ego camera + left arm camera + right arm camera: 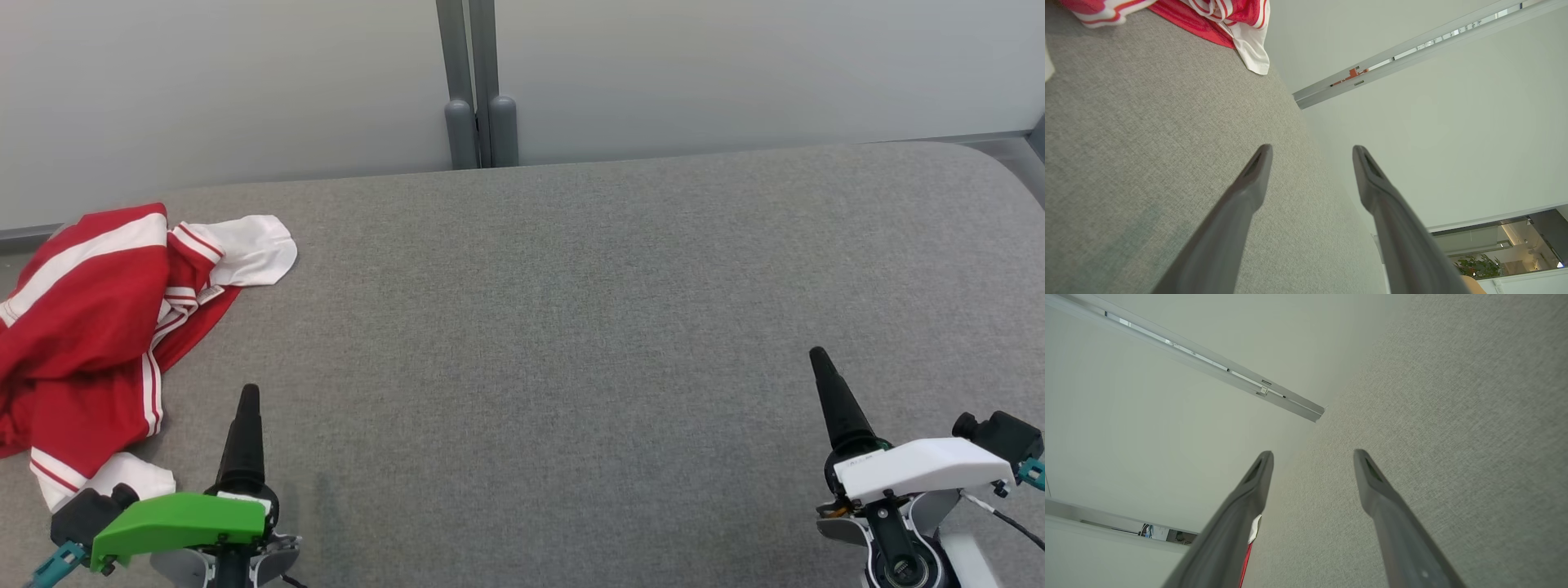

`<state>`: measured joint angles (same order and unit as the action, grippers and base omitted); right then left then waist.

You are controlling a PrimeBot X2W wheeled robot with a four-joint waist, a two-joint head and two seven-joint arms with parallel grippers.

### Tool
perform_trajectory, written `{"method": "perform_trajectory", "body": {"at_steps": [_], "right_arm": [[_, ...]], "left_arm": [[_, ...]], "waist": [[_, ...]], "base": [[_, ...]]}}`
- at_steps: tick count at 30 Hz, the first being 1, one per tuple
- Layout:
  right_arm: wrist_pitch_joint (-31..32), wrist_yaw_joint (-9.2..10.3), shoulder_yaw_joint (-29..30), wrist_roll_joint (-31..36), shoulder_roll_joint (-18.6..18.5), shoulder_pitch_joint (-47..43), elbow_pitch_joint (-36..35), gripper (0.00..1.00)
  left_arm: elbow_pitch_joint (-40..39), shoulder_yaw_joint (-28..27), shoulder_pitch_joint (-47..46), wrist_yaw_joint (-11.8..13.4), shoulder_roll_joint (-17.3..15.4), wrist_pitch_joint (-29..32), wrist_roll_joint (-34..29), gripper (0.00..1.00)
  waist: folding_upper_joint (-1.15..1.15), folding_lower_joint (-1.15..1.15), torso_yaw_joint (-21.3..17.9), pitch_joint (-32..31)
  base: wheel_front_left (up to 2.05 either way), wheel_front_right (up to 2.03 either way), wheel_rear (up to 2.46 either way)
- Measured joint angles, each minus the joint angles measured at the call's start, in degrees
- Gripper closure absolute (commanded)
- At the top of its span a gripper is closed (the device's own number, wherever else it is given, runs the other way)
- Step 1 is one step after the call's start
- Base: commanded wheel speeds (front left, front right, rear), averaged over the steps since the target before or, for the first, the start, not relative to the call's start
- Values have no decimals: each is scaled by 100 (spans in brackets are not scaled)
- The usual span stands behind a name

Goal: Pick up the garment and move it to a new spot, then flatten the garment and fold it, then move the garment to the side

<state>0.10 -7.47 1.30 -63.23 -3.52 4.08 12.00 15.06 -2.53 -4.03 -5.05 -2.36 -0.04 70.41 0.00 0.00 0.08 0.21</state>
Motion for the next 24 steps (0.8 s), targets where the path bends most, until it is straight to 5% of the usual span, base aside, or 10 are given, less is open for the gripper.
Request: {"method": "perform_trajectory", "body": {"at_steps": [24], "right_arm": [[-485, 0, -190, 2461, 7, -44, -93, 0]], "left_arm": [[-13, 313, 113, 211, -30, -472, -2579, 0]], "waist": [[0, 0, -11, -13]], "base": [[0, 0, 0]]}}
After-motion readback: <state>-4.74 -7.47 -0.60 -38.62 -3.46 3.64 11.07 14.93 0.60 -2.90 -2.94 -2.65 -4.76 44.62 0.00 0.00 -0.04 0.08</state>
